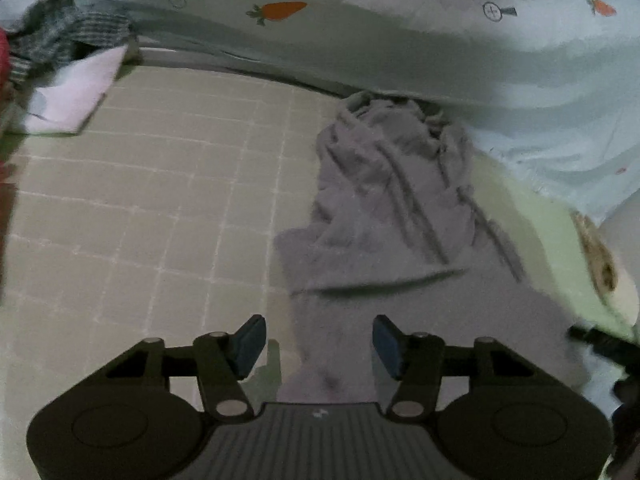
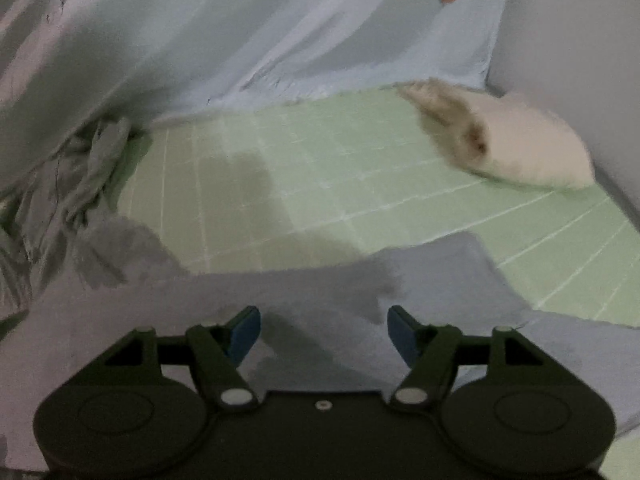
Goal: Fold clothes
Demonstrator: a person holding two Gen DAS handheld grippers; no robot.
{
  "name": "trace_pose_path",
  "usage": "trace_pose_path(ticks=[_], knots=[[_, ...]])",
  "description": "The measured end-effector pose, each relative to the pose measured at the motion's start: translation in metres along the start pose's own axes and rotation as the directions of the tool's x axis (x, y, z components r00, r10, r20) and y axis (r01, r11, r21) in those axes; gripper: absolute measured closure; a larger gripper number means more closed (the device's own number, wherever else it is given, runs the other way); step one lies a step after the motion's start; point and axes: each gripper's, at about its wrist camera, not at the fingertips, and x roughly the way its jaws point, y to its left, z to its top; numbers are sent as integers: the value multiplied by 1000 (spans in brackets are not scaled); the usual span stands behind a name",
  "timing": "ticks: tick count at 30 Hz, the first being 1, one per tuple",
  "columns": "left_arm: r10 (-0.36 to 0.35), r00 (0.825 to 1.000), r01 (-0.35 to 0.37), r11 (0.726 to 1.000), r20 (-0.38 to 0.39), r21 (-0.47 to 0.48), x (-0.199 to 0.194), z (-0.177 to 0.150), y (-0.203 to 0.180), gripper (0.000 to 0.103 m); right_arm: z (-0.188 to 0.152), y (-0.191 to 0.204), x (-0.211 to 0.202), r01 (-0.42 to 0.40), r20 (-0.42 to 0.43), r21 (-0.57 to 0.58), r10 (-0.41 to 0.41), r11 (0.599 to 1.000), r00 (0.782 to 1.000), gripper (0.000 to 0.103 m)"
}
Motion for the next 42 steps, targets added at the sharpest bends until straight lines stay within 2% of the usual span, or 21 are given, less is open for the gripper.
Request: trace_pose_path(ticks=[1, 2, 4, 7, 11, 16, 22, 25, 27, 30, 32, 36, 38, 40, 42], knots=[[-2, 1000, 2, 1000, -1, -5, 6, 4, -1, 59, -1, 2, 4, 7, -13, 2, -7, 1000, 1000, 32], [-1, 1000, 1, 1000, -3, -11, 11, 7, -1, 78, -3, 4, 8, 13, -21, 6, -13, 1000, 1000, 31], [-6, 1000, 6, 1000, -6, -22, 20, 14, 0, 95, -4, 4, 10, 19, -11, 10, -19, 1000, 1000, 29], [-26, 1000, 26, 998, 0, -55, 28, 23, 8, 95, -5, 4, 10, 24, -2, -9, -24, 1000, 1000, 24], [-56, 998, 57, 987, 12, -153, 34, 38, 26, 94, -6, 0, 12, 18, 5, -7, -18, 1000, 1000, 19], [-79, 997, 77, 982, -7, -173, 56, 59, 35, 94, -8, -5, 15, 16, 14, 8, -16, 1000, 1000, 8], [-107, 994, 102, 967, -8, -234, 77, 72, 45, 94, -9, -8, 17, 14, 23, 1, -14, 1000, 1000, 7], [-127, 992, 126, 945, 16, -301, 72, 73, 54, 94, -9, -9, 17, 11, 25, 3, -11, 1000, 1000, 6], [-140, 989, 145, 931, 39, -334, 64, 69, 59, 92, -10, -10, 17, 9, 26, 6, -9, 1000, 1000, 5], [-167, 984, 179, 900, 63, -397, 47, 59, 68, 79, -10, -10, 18, 11, 29, 7, -11, 1000, 1000, 5], [-180, 981, 193, 881, 70, -433, 37, 52, 72, 67, -10, -9, 18, 11, 30, 8, -11, 1000, 999, 5], [-201, 977, 209, 861, 66, -464, 20, 33, 76, 54, -11, -10, 19, 9, 34, 8, -10, 1000, 999, 5], [-250, 967, 242, 846, 47, -474, 18, 26, 80, 48, -11, -10, 19, 9, 37, 10, -10, 1000, 999, 5], [-315, 949, 277, 832, 2, -480, 25, 20, 79, 45, -12, -10, 18, 10, 39, 11, -10, 1000, 999, 4], [-321, 946, 265, 843, -43, -469, 34, 15, 72, 45, -12, -9, 18, 11, 40, 12, -12, 1000, 999, 4]])
